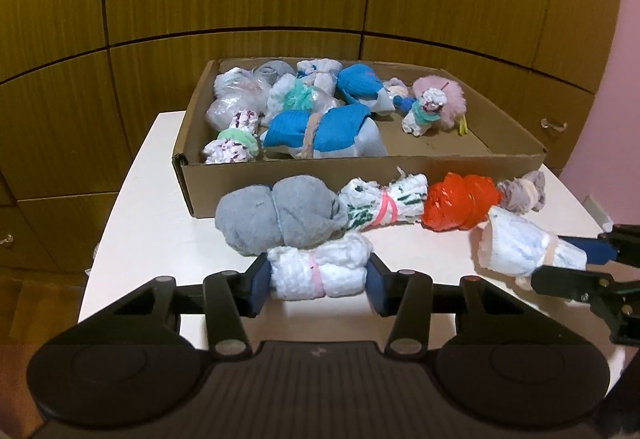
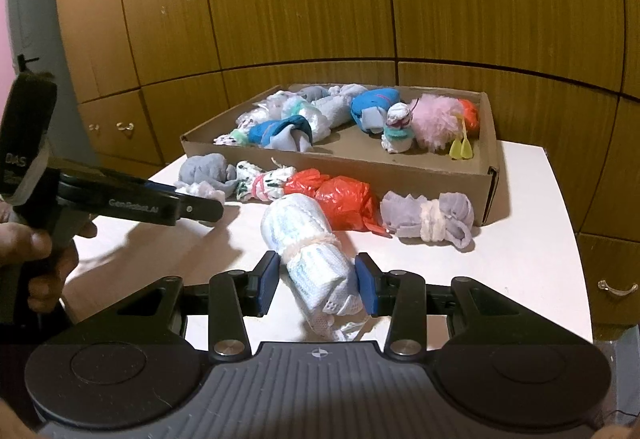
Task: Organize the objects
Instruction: 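Grasp white plastic bundle with right tool while left tool grasps white sock bundle, then carry both bundles into the box and lower them beside the pink toy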
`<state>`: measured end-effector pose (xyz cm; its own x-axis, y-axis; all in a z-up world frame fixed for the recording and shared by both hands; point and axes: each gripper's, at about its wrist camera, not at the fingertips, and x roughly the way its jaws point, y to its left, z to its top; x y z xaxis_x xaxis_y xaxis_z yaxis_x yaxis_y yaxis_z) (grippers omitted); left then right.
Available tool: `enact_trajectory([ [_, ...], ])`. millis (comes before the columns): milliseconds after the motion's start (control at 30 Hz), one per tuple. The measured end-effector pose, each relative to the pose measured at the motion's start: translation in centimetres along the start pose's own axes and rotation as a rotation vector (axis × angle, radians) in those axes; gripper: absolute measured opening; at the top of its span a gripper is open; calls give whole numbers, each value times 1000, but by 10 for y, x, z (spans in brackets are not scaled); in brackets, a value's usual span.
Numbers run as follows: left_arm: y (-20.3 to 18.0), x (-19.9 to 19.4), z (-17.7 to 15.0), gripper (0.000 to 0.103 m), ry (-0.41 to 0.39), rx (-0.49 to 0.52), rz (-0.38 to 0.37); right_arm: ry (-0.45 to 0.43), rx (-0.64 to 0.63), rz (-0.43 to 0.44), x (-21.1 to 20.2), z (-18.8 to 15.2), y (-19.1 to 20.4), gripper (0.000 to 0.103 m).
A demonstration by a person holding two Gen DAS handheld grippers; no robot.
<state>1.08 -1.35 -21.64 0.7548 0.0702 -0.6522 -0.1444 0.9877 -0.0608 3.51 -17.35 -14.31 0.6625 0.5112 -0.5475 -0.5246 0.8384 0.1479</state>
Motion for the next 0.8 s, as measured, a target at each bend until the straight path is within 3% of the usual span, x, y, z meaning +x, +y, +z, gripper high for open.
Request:
enact_trajectory([
  [400,-6,-37,2,45,-22,100,-12,-17,36,15,-21,3,-9,48],
  [600,-21,-46,44,45,-63,194,-39,-56,-2,18,-40,35,-20,49],
  [800,-38,-25,98,45,-64,265,-106,-87,-77,5,-43,85,-41,49],
])
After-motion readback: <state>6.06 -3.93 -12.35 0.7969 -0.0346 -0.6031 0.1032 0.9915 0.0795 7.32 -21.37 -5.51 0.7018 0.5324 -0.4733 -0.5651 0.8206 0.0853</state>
